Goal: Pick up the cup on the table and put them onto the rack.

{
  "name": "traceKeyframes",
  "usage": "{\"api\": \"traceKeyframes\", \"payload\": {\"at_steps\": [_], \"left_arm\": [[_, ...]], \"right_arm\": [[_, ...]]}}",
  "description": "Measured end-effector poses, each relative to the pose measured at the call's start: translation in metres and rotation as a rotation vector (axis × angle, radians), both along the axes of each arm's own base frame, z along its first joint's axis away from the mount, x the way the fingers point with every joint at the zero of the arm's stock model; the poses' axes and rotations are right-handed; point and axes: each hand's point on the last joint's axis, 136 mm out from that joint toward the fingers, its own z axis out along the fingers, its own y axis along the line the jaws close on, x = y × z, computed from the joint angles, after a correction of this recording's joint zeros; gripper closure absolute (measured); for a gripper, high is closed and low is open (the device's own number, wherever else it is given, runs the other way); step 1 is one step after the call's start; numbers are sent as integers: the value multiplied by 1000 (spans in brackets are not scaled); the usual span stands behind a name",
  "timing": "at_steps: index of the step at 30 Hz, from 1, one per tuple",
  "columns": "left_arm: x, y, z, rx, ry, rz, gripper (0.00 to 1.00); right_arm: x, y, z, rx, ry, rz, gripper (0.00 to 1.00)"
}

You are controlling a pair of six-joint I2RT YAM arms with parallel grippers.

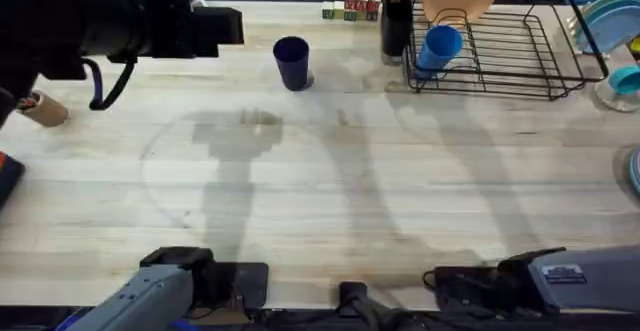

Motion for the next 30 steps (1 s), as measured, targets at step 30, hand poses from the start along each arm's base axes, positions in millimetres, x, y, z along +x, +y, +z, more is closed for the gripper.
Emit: {"api": "traceKeyframes", "payload": {"at_steps": [30], "left_arm": [[5, 0, 6, 0, -30, 0, 7]], "right_arm": [[-3, 187, -44, 96, -28, 354, 9]]}}
